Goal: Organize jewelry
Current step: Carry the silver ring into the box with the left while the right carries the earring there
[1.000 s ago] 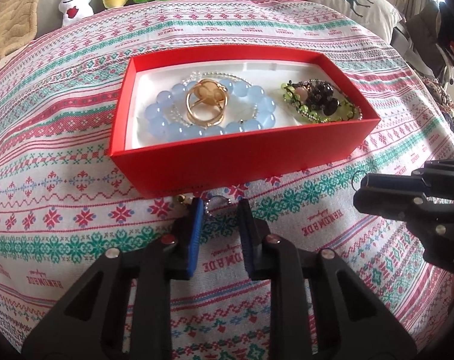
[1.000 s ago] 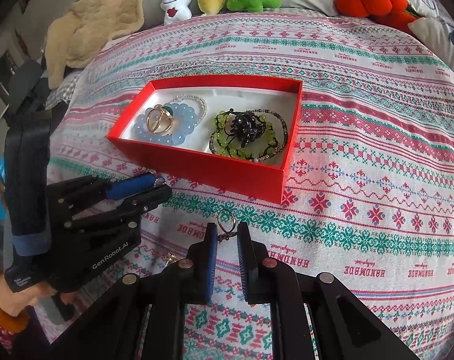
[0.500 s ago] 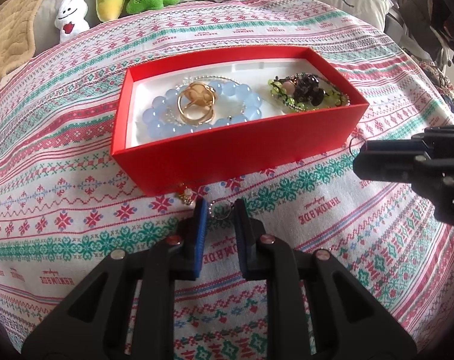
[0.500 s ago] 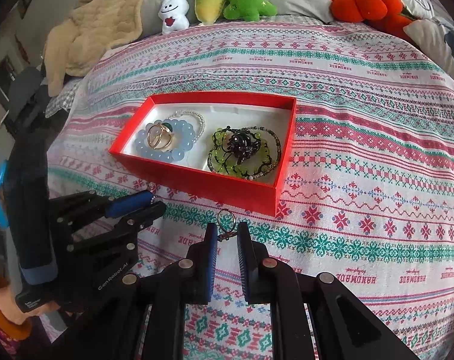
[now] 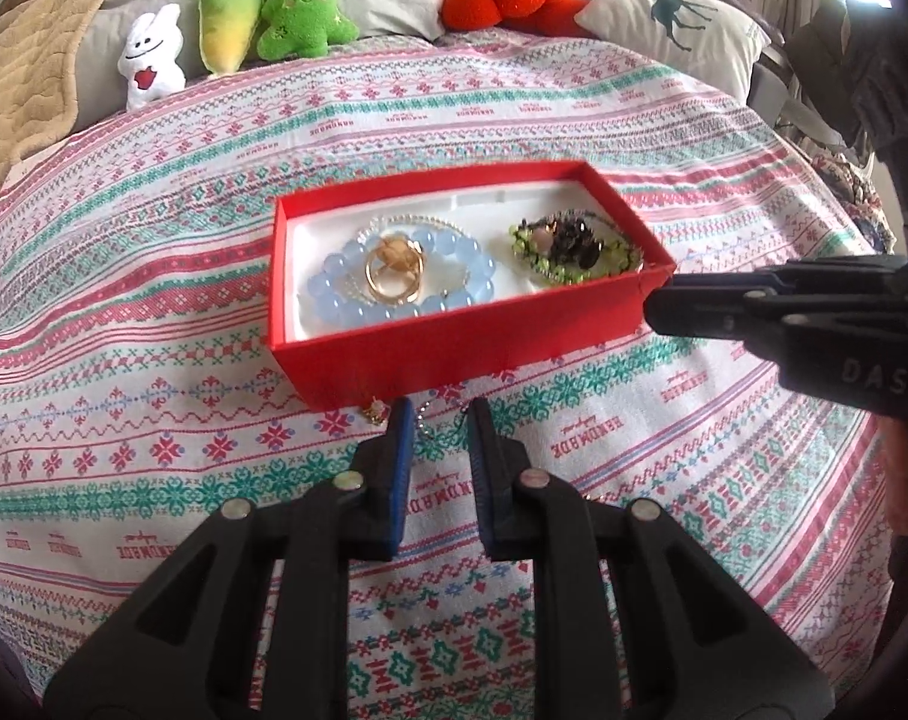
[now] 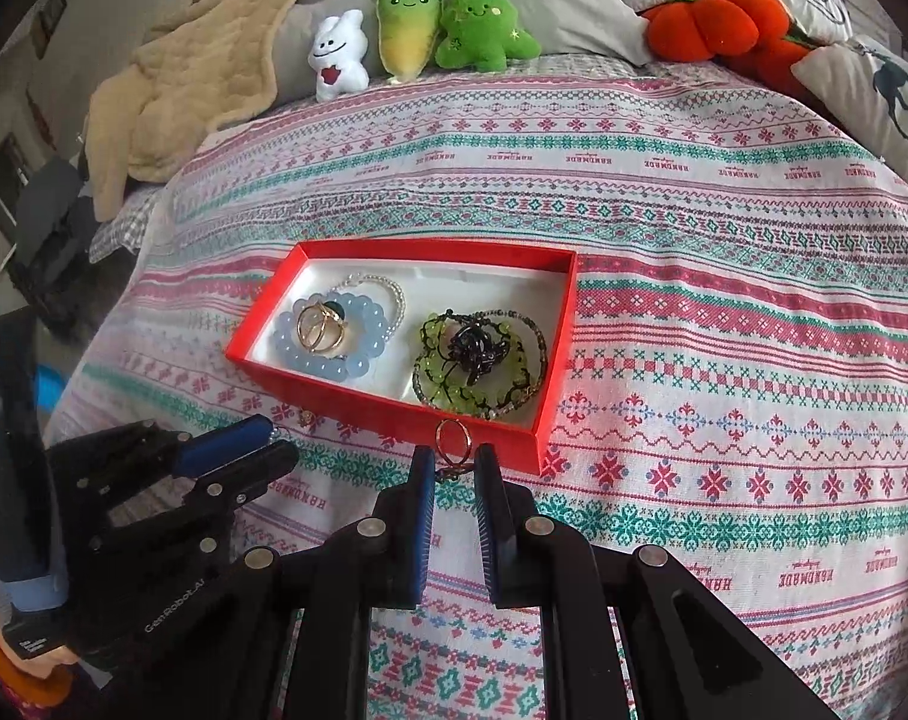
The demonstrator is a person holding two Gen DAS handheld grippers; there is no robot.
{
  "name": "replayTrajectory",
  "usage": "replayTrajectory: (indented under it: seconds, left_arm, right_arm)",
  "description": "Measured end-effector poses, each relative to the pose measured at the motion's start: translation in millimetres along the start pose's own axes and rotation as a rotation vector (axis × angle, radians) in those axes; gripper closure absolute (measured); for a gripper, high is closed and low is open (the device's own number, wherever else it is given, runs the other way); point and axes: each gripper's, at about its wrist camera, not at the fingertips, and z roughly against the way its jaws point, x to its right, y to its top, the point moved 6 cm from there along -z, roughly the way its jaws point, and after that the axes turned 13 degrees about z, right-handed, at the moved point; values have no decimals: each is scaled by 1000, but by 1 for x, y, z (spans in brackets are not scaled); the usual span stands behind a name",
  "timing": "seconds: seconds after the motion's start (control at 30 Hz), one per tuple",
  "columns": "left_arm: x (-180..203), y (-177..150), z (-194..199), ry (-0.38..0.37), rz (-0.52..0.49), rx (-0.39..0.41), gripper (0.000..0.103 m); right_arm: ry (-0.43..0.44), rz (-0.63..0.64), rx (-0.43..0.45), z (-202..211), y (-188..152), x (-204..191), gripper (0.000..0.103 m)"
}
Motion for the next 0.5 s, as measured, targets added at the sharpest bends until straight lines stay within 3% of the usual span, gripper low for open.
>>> replayTrajectory:
  seconds: [0.5]
  left_arm:
    - [-7,39,18,-16,89,92,83]
  right_arm:
    - [-6,-48,61,2,24,4,89]
